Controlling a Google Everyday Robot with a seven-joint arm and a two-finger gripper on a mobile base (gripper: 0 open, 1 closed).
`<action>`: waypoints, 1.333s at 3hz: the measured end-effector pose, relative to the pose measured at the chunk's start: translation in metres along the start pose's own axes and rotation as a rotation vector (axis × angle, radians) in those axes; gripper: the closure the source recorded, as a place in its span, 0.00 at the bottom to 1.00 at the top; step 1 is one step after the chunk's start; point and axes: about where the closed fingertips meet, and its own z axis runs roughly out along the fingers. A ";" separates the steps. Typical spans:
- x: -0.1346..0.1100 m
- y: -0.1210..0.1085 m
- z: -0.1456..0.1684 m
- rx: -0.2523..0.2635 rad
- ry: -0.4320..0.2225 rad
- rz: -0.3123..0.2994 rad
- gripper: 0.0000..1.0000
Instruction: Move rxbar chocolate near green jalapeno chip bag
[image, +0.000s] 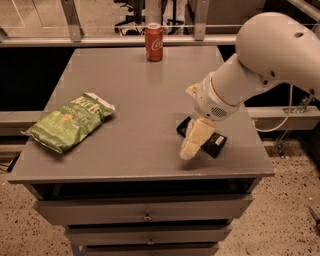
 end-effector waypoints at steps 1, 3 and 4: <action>0.020 0.002 0.006 -0.008 0.049 0.067 0.25; 0.030 0.003 0.005 -0.012 0.069 0.109 0.78; 0.030 0.003 0.005 -0.012 0.069 0.109 1.00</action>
Offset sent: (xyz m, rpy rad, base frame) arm -0.0035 -0.0336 -0.0308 -0.0445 0.1009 -0.1425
